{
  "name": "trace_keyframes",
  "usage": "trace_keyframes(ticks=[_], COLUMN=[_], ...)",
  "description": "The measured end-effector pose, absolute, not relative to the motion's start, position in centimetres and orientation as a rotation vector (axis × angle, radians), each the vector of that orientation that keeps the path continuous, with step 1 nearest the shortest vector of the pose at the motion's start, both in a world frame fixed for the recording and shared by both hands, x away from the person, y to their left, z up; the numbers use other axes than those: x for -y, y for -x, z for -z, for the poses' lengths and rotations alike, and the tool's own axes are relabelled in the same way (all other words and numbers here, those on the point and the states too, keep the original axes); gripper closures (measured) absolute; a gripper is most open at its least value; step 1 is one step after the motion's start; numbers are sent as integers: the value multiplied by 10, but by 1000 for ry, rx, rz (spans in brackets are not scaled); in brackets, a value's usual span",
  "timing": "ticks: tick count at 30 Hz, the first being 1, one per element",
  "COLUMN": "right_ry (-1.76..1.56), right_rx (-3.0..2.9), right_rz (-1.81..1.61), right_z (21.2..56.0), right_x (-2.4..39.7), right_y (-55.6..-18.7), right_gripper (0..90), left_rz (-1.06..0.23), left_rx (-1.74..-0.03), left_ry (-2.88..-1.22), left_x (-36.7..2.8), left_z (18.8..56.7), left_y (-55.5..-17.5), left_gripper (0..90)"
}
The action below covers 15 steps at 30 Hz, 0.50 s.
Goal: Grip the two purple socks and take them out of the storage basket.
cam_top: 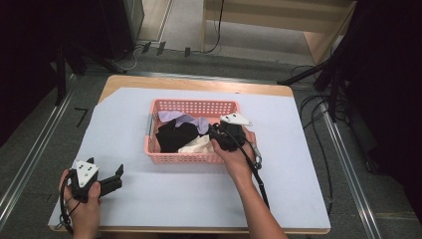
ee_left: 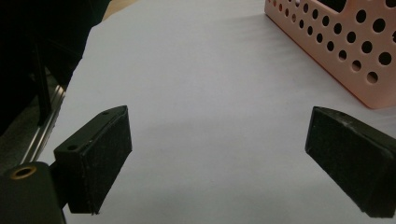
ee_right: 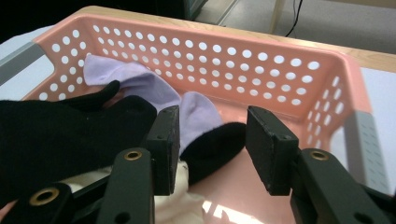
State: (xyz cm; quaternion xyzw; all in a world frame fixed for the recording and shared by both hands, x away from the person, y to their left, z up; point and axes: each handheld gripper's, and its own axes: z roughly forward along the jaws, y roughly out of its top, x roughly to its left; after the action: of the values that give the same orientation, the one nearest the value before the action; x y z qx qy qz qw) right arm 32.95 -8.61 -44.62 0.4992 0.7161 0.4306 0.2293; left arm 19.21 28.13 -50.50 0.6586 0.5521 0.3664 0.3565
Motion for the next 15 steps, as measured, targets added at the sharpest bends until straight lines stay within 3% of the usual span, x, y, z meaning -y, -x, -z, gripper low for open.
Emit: trace_keyframes(ticks=[15], right_ry=[-1497], right_rx=[-2079], right_rz=[-1056], right_z=[444], right_x=[61], right_y=[-371], right_gripper=[587], left_rz=[-942], left_rx=[-1427], left_ry=[-1713], left_x=[-281], left_z=[505], left_y=[-193], left_gripper=[80])
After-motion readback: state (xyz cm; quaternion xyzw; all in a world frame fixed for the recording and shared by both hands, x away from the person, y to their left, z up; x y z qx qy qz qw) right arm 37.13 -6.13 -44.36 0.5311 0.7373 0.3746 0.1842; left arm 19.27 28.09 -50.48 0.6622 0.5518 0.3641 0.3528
